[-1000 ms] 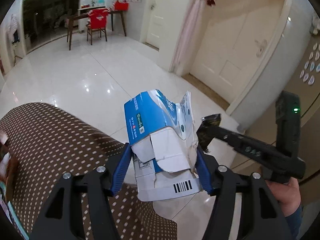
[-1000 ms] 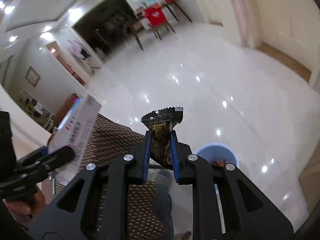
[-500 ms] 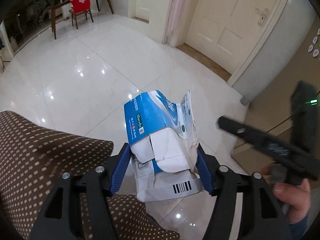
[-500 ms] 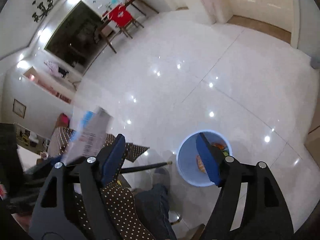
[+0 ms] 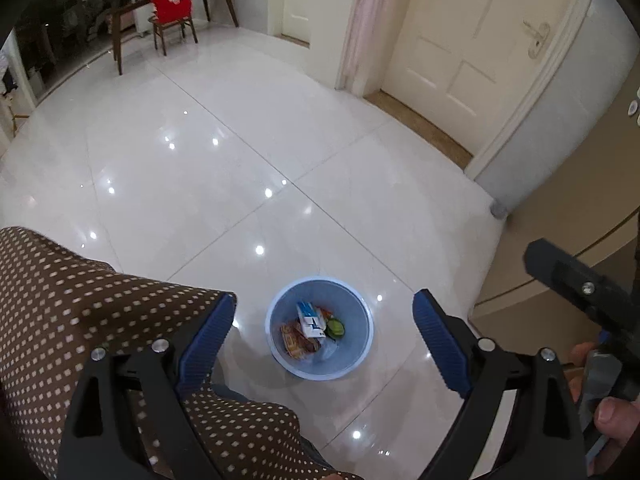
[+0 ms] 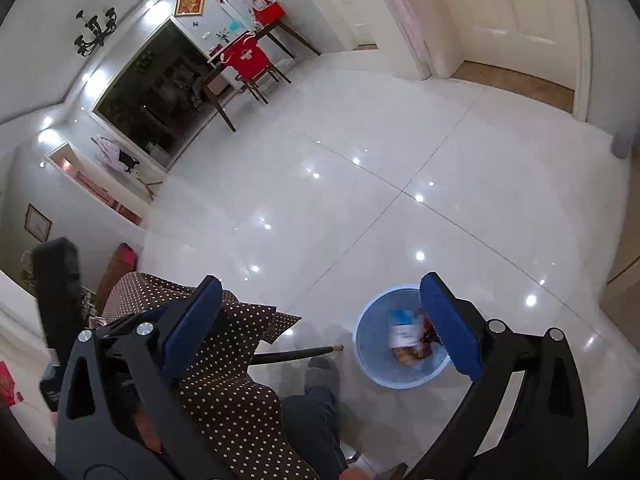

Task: Collect trash
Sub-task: 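Carry the wrapper and box to the blue bucket and release both, then move both open tools back over the remaining trash on the table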

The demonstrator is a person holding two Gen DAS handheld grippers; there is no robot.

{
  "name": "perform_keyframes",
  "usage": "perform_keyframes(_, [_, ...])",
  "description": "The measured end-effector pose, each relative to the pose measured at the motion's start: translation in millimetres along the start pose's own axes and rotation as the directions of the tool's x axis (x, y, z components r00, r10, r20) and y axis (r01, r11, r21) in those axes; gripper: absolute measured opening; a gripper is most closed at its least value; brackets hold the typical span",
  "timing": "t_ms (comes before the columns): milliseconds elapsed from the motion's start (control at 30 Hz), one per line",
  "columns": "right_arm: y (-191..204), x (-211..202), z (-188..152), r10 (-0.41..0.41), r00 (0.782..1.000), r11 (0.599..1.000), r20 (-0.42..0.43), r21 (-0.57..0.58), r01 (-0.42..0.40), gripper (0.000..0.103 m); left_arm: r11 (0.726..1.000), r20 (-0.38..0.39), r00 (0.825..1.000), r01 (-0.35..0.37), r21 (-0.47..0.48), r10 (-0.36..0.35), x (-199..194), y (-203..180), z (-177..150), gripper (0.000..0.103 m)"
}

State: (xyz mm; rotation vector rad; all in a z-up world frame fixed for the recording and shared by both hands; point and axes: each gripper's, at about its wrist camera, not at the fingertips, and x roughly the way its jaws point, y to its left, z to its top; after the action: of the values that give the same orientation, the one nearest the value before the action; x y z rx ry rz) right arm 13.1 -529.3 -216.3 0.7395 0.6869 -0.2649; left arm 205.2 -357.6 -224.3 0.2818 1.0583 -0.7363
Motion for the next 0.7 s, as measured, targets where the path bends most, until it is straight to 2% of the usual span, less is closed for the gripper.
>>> perform_keyframes(333, [44.4, -15.1, -7.0, -0.019, 0.999, 0.997, 0.037, -0.071, 0.021, 0.097, 0.999, 0.143, 0.99, -0.009, -0.039, 0.015, -73.3, 15.4, -19.5, 0.089])
perform_keyframes(700, [115.4, -30.2, -18.9, -0.001, 0.996, 0.975, 0.092, -0.223, 0.021, 0.097, 0.996, 0.288, 0.956, -0.031, -0.079, 0.053, -149.5, 42.6, -48.7, 0.091])
